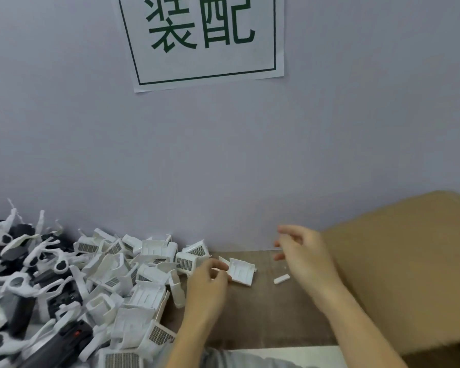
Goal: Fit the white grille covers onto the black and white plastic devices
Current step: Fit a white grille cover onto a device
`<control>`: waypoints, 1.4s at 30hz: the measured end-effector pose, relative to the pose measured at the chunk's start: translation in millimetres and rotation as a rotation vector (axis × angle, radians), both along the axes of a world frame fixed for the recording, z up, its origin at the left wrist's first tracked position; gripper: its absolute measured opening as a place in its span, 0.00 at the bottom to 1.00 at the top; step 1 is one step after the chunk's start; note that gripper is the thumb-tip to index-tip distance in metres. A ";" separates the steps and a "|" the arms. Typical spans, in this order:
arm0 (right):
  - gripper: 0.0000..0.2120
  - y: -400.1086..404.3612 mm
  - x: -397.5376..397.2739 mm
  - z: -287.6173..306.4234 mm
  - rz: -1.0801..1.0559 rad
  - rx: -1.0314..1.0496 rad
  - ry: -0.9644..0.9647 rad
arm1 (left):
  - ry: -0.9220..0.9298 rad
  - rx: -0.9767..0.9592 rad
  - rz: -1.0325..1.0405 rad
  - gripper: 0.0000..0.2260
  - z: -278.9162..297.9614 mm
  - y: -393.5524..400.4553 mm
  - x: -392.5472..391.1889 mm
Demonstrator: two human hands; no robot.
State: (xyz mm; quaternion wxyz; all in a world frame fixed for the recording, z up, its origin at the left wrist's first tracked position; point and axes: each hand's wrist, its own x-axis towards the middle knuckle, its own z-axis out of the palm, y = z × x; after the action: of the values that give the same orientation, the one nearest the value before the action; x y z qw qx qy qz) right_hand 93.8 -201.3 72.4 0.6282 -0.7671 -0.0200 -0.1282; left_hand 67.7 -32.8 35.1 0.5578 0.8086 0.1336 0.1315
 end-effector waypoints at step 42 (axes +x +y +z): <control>0.15 46.6 -7.7 -66.9 0.284 -0.089 0.155 | 0.008 0.908 0.108 0.10 135.7 84.2 -44.4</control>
State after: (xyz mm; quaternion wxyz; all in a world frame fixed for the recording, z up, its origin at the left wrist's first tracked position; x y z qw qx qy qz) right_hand 86.1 -154.7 5.5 0.6050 -0.7913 -0.0854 0.0227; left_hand 23.3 51.4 170.7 0.1389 0.9635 0.1064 0.2025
